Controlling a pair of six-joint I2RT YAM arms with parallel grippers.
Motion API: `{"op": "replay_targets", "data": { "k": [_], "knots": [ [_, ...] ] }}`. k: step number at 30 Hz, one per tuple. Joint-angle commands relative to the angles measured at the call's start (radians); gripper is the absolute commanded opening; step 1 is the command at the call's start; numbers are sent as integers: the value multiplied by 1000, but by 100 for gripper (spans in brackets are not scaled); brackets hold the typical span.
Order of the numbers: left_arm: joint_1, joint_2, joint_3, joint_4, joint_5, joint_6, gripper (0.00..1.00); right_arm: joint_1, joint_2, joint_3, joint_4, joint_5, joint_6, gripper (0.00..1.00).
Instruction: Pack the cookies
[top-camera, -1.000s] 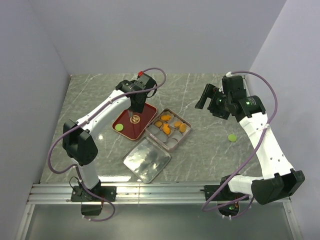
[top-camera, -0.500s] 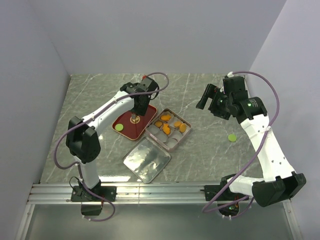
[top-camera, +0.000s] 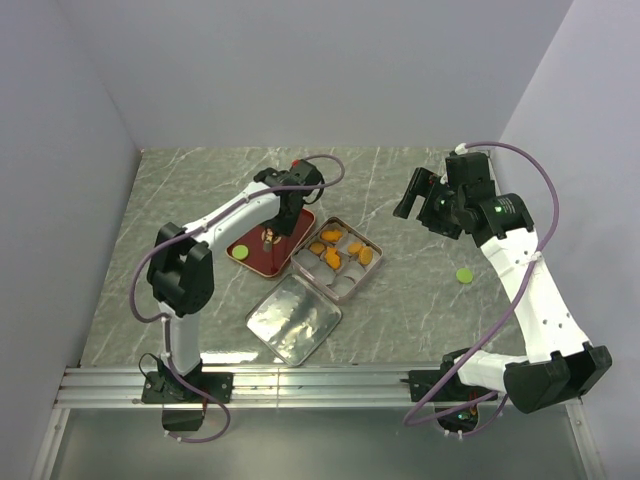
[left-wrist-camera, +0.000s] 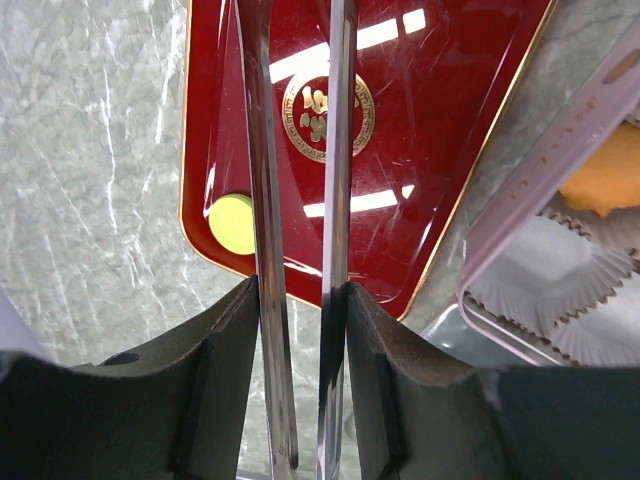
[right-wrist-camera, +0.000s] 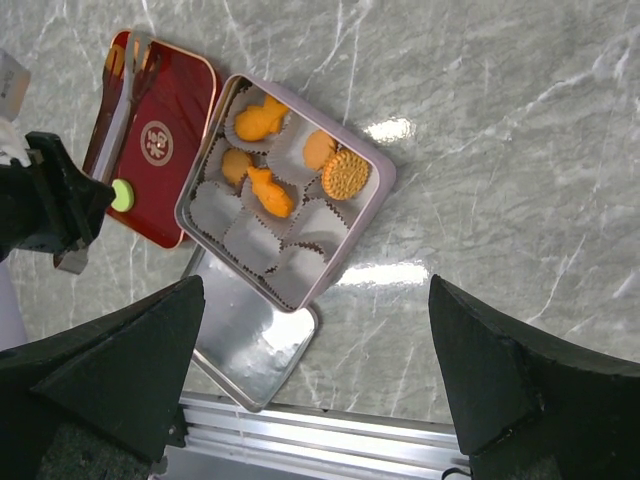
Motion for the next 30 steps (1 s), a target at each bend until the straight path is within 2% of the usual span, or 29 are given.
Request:
{"op": "replay_targets", "data": {
  "k": [1, 9, 14, 22, 30],
  "knots": [
    [4, 13, 63, 7, -41, 18, 44, 7, 4, 35, -2, 30, -18, 100],
    [17, 29, 75, 4, -47, 15, 39, 6, 13, 35, 1, 33, -18, 100],
    [18, 15, 81, -9, -58, 6, 27, 5, 24, 38, 3, 23, -16, 100],
    [18, -14, 65, -32, -72, -23, 17, 7, 35, 45, 4, 4, -13, 100],
    [17, -55, 107, -89, -121, -83, 13, 16, 16, 36, 4, 0, -10, 100]
  ]
}}
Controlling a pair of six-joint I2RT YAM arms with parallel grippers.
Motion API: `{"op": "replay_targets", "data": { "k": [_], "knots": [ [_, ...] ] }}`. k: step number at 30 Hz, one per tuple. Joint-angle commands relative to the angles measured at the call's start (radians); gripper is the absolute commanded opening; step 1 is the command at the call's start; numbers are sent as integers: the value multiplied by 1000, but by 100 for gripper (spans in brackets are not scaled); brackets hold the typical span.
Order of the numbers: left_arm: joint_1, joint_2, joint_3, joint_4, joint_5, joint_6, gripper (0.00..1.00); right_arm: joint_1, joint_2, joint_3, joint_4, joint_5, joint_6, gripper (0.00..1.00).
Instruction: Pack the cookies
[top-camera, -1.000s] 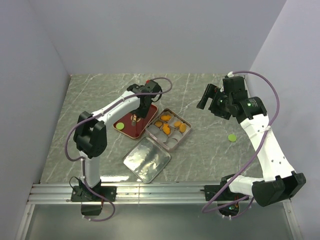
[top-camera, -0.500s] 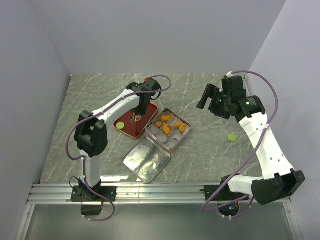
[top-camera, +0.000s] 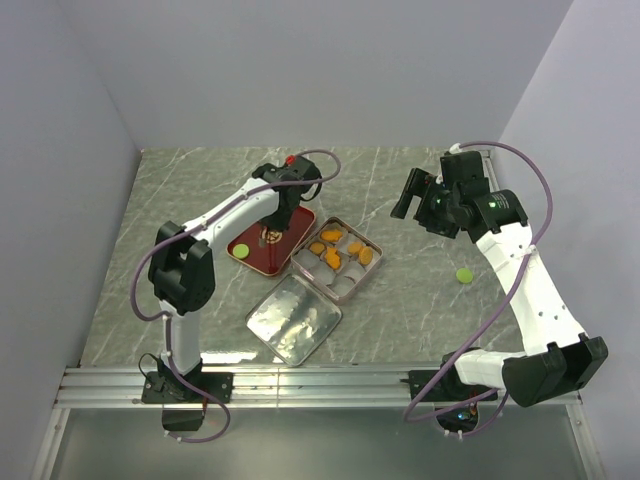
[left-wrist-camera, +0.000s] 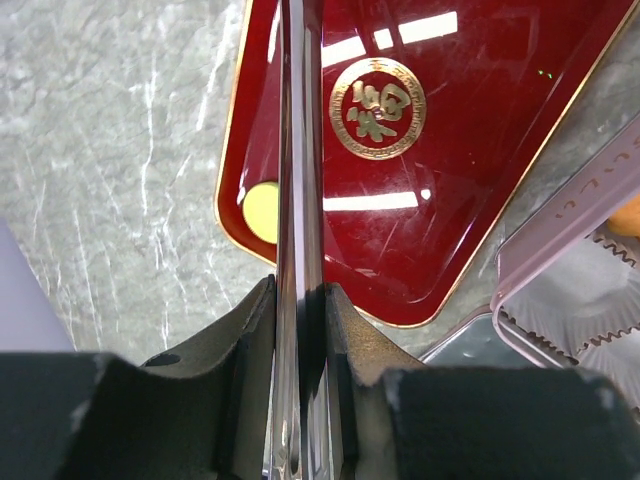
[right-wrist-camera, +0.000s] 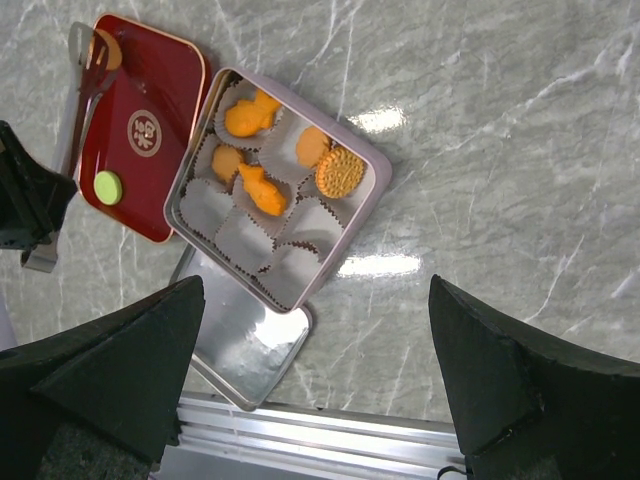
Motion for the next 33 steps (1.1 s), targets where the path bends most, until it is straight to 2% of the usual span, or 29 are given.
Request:
{"op": "replay_targets", "data": {
  "k": [1, 6, 11, 17, 23, 33],
  "knots": [
    [-2, -89, 67, -46, -64, -55, 13, 9, -17, 31, 4, -6, 0, 100],
    [-27, -152, 100, -104, -62, -111, 13, 9, -24, 33, 9, -7, 2, 100],
    [-83, -246, 115, -130, 10, -136, 13, 9, -29, 39, 13, -6, 5, 100],
    [-211, -389, 11, -69, 155, -108, 14, 7, -59, 39, 10, 36, -9, 100],
    [-300, -481, -101, -53, 285, -151, 14, 4, -104, 2, 10, 46, -5, 100],
    [-378, -489, -178, -1, 409, -165, 16, -2, -165, -87, 20, 23, 12, 100]
  ]
}}
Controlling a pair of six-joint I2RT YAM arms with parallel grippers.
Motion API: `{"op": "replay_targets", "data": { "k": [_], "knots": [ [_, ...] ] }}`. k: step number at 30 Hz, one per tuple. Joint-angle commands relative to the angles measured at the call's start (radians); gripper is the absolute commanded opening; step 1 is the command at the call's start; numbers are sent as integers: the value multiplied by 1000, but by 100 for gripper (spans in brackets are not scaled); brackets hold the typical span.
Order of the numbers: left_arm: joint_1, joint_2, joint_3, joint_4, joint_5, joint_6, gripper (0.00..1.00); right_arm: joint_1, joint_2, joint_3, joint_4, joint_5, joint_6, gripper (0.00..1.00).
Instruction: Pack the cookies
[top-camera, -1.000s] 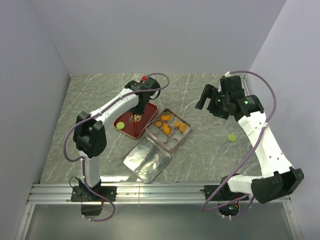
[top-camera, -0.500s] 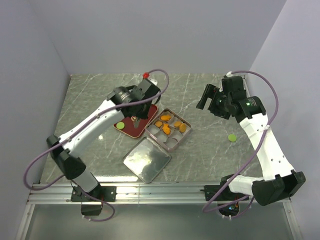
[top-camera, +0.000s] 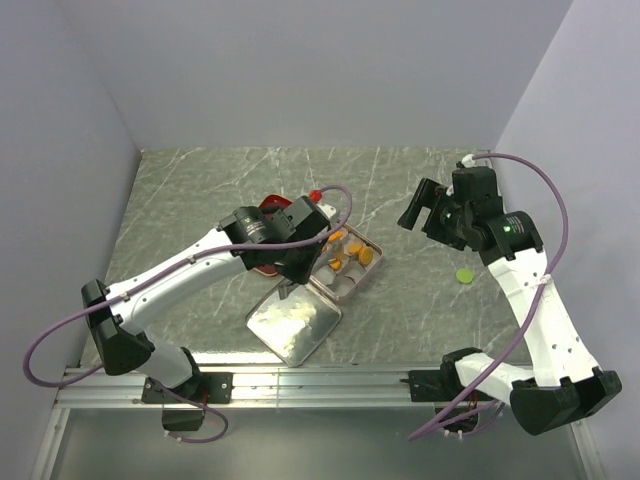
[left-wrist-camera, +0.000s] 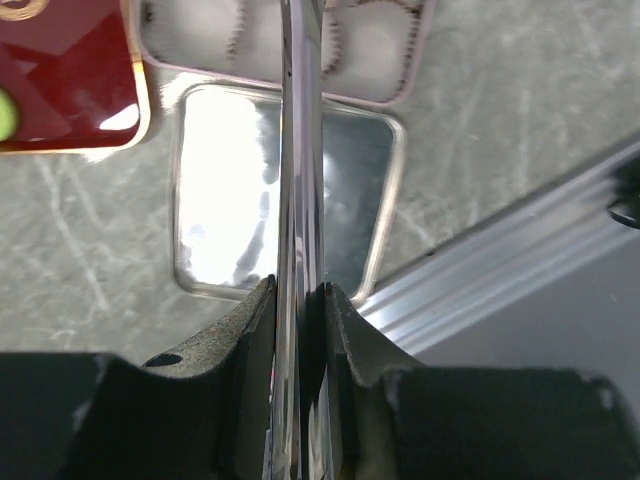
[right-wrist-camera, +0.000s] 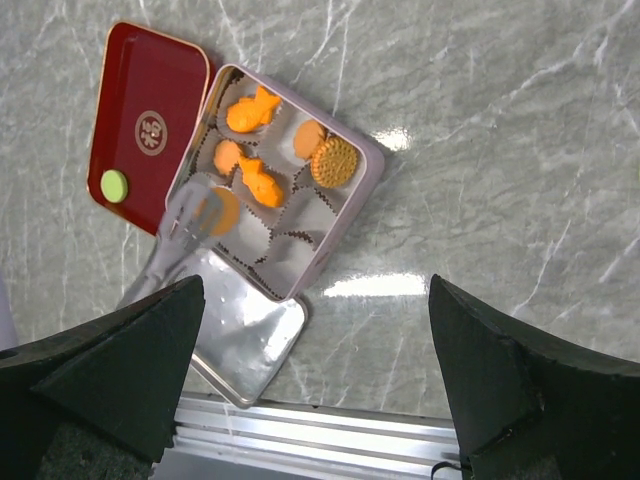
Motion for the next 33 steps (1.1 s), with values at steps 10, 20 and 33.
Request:
{"op": "replay_targets", "data": {
  "k": [10, 20, 33],
  "knots": [
    [-82, 96, 10, 67, 24, -46, 15, 0, -55, -35, 10, 7, -2, 100],
    [-99, 155, 12, 84, -37, -57, 19, 2, -57, -38, 7, -4, -2, 100],
    [-101, 173, 48, 84, -59, -50, 37, 2, -61, -53, 9, -9, -1, 100]
  ]
}}
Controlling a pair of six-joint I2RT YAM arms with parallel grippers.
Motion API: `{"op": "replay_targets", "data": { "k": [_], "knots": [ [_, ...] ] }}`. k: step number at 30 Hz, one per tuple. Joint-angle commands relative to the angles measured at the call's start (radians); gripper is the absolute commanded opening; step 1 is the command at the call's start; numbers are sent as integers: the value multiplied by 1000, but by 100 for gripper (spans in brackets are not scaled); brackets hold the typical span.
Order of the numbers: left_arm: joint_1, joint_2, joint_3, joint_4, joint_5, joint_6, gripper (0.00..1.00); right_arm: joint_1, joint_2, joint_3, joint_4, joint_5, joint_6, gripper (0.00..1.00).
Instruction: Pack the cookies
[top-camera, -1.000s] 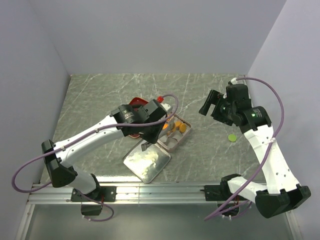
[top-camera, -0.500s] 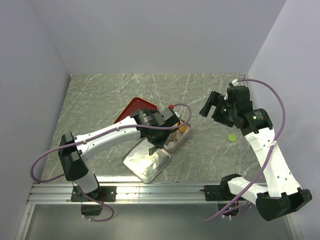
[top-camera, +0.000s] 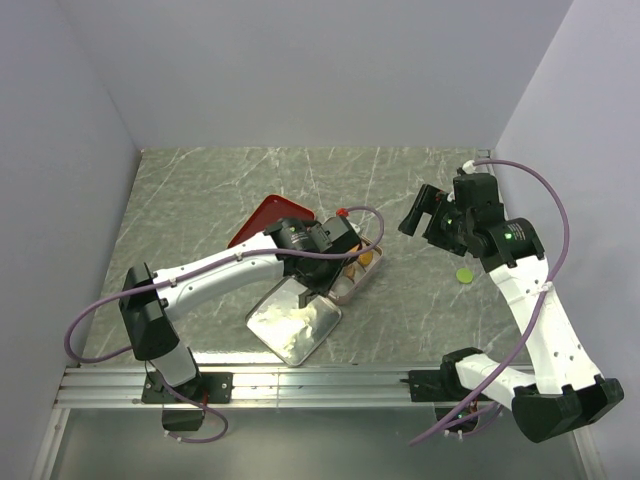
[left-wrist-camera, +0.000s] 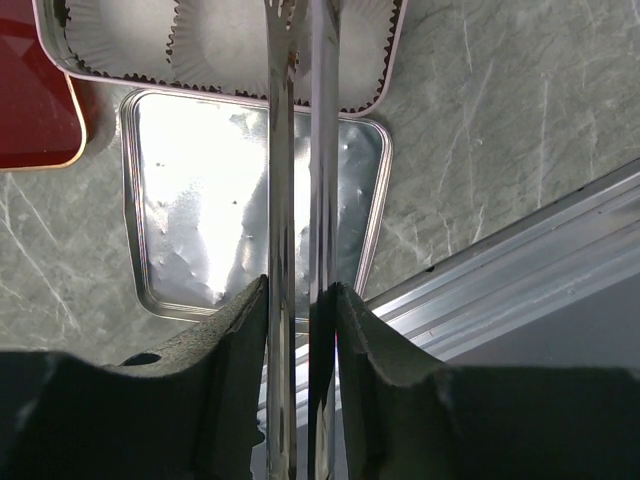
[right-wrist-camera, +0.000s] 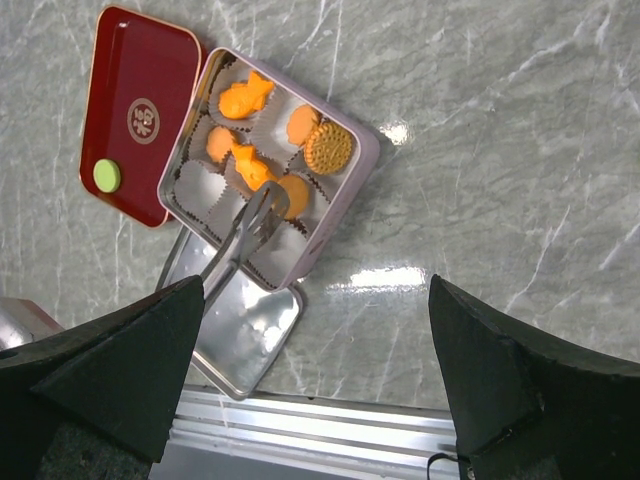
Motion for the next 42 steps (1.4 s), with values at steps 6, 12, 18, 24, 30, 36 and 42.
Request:
{"op": "replay_targets", "data": {
  "k": [6, 12, 18, 24, 30, 36, 42],
  "knots": [
    [-5, 10, 100, 9, -35, -4, 39, 2, -12, -2, 14, -9, 0, 100],
    [-2, -7, 182, -52, -103, -11, 42, 3, -6, 1, 15, -11, 0, 100],
    [56, -60, 190, -117, -169, -17, 44, 7, -3, 0, 15, -11, 0, 100],
    [219, -137, 81, -183, -222, -62, 47, 5, -1, -9, 20, -12, 0, 100],
    [325, -159, -24, -238, -282, -74, 47, 5, 7, -17, 29, -20, 3, 100],
    [409, -148, -59, -224, -281, -62, 47, 13, 25, -3, 26, -20, 3, 100],
    [440, -114, -51, -210, -295, -39, 47, 16, 40, 13, 22, -15, -2, 100]
  ]
}}
